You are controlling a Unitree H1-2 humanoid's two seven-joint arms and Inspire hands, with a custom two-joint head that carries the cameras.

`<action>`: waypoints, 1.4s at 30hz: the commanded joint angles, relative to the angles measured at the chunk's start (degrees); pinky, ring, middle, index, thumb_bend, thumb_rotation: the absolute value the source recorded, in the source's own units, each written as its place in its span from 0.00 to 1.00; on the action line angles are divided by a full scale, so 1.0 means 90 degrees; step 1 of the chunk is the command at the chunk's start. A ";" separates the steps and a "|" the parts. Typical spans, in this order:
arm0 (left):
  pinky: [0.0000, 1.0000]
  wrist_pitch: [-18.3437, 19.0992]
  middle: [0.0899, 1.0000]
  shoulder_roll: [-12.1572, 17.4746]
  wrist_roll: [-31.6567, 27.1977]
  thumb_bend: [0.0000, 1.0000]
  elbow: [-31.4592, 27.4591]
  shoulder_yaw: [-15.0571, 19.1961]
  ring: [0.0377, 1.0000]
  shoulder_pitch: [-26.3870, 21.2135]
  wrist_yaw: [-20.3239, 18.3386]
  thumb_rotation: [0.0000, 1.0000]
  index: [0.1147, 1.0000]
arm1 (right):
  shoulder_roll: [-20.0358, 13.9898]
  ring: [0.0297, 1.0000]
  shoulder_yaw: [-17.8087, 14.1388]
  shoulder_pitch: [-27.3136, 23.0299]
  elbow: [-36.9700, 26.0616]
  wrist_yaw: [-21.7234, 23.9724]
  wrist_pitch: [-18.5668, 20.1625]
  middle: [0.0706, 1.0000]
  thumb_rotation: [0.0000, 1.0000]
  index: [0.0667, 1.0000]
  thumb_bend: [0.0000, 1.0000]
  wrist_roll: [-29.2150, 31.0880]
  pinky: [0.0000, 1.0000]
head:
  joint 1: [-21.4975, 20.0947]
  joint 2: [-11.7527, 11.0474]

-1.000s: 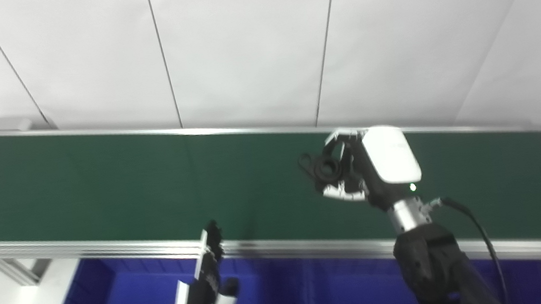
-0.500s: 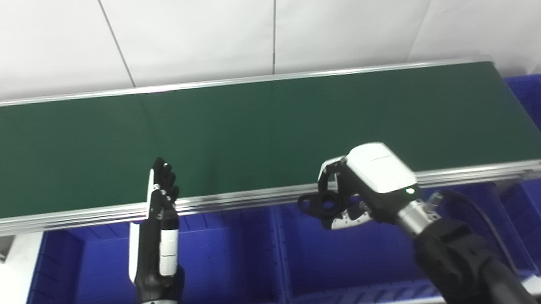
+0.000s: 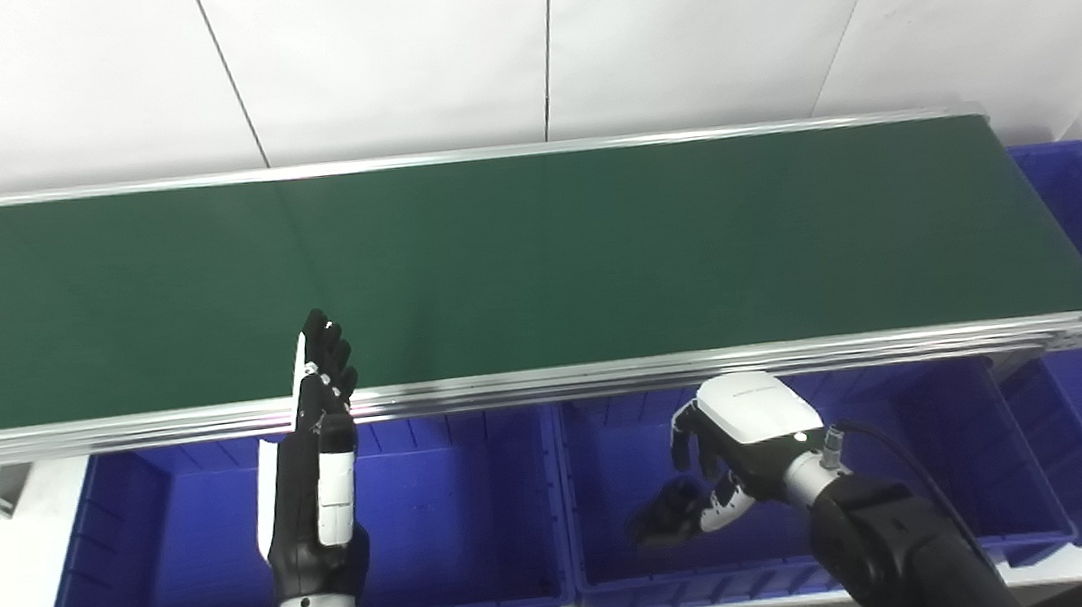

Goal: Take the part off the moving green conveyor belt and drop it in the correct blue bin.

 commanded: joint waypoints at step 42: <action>1.00 -0.1336 1.00 -0.0148 0.0538 0.73 0.0940 -0.0153 1.00 0.0153 0.0110 0.97 1.00 | 0.2351 0.92 -0.2574 0.1969 0.0076 -0.3418 -0.3488 0.92 0.97 0.89 0.74 0.5168 0.87 | 0.1056 -0.1629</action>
